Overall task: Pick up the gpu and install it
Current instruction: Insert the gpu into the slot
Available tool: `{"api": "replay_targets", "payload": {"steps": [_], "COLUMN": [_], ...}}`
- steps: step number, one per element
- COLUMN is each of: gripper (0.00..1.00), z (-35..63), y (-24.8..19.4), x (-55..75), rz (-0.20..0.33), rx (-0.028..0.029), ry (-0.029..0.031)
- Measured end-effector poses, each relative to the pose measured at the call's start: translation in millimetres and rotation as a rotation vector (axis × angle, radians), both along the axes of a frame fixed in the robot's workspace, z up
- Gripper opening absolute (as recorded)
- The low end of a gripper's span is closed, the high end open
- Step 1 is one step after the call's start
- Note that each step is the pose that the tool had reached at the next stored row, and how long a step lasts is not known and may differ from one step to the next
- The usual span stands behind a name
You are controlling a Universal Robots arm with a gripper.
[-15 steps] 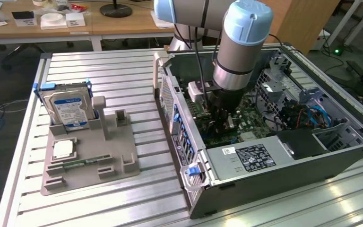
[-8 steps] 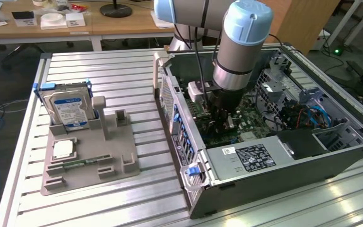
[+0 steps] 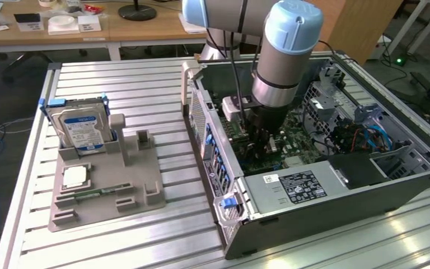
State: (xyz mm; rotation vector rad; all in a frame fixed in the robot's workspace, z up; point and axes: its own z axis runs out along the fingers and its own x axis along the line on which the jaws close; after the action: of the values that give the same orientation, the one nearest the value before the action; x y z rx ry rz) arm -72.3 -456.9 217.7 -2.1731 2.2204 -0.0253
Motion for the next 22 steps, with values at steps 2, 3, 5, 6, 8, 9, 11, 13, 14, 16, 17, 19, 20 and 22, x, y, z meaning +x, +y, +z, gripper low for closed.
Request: {"api": "replay_targets", "payload": {"steps": [2, 3, 5, 6, 8, 9, 11, 13, 14, 16, 17, 19, 20, 22], "gripper": [0.35, 0.35, 0.35, 0.35, 0.35, 0.35, 0.35, 0.35, 0.35, 0.35, 0.35, 0.34, 0.27, 0.22], "z": [6.2, 10.4, 18.8, 23.0, 31.3, 35.1, 42.8, 50.1, 53.8, 57.9, 57.8, 57.8, 57.9, 57.9], "y": [0.0, 0.0, 0.0, 0.0, 0.0, 0.0, 0.0, 0.1, 0.0, 0.0, 0.1, 0.1, 0.1, 0.0], "x": [0.1, 0.1, 0.1, 0.1, 0.1, 0.0, 0.1, 0.1, 0.1, 0.1, 0.0, 0.0, 0.0, 0.0], "rz": [0.0, 0.0, 0.0, 0.0, 0.0, 0.0, 0.0, 0.0, 0.0, 0.0, 0.0, 0.0, 0.0, 0.0], "rx": [0.0003, 0.0002, 0.0003, 0.0002, 0.0002, 0.0001, 0.0003, 0.0002, 0.0002, 0.0001, 0.0003, 0.0004, 0.0003, 0.0002], "ry": [-0.0007, -0.0009, -0.0016, -0.002, -0.0032, -0.0039, -0.0057, -0.0076, -0.0081, -0.0089, -0.0091, -0.0091, -0.0091, -0.0091]}}
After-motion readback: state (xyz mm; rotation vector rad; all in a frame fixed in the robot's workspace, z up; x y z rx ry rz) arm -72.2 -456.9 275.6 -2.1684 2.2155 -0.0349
